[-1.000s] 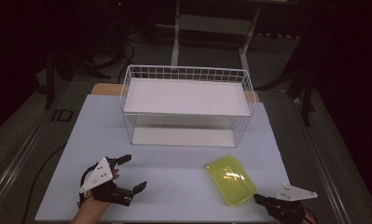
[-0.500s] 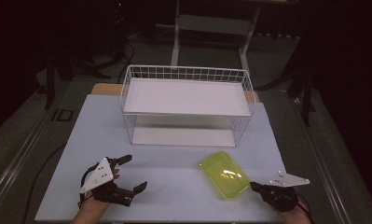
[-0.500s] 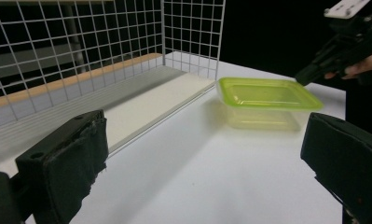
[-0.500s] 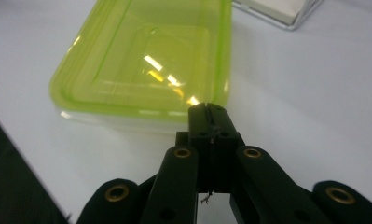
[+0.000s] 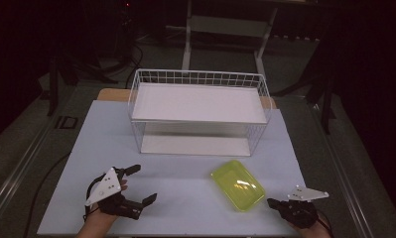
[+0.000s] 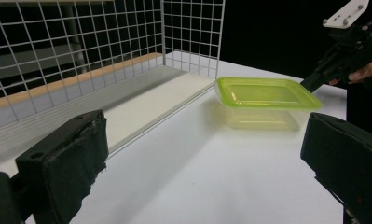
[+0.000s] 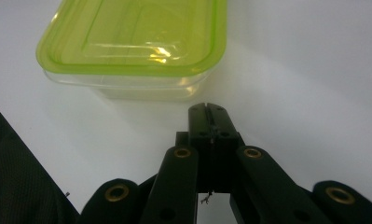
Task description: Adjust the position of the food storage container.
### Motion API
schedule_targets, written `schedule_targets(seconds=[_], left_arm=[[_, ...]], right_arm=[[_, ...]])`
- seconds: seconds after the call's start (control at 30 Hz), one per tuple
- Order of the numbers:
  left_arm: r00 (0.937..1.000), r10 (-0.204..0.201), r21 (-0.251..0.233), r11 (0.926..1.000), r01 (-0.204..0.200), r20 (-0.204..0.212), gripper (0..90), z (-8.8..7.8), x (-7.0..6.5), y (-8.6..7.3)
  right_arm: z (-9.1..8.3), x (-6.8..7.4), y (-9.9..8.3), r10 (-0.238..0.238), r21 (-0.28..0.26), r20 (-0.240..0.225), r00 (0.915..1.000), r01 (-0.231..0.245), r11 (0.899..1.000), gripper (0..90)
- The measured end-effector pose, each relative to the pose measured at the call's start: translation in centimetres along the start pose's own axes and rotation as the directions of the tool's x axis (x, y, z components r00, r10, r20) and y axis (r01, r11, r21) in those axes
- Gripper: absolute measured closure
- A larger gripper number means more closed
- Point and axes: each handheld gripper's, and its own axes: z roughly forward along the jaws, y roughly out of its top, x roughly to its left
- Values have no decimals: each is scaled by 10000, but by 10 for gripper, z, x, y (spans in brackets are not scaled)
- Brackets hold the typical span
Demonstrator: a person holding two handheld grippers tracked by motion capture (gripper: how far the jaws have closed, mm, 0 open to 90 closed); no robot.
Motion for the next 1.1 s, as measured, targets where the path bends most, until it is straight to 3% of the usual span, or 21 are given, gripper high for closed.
schedule_targets(seconds=[0.2, 0.4, 0.9, 1.1], left_arm=[[10000, 36, 40, 10000, -36, -23, 15, 0, 0, 0], [10000, -5, 40, 10000, 5, -40, 16, 0, 1, -1], [10000, 3, 98, 10000, -3, -54, 15, 1, 1, -1], [10000, -23, 84, 10000, 24, -94, 15, -1, 1, -1]], right_arm=[[21, 2, 2, -4, 545, -418, 9991, 27, 9985, 900], [32, 0, 8, 260, 524, -697, 9972, -224, 9984, 900], [56, -16, 39, 330, 10, -156, 9993, -330, 9995, 899], [52, -20, 36, 503, -38, -19, 9987, -503, 9987, 899]])
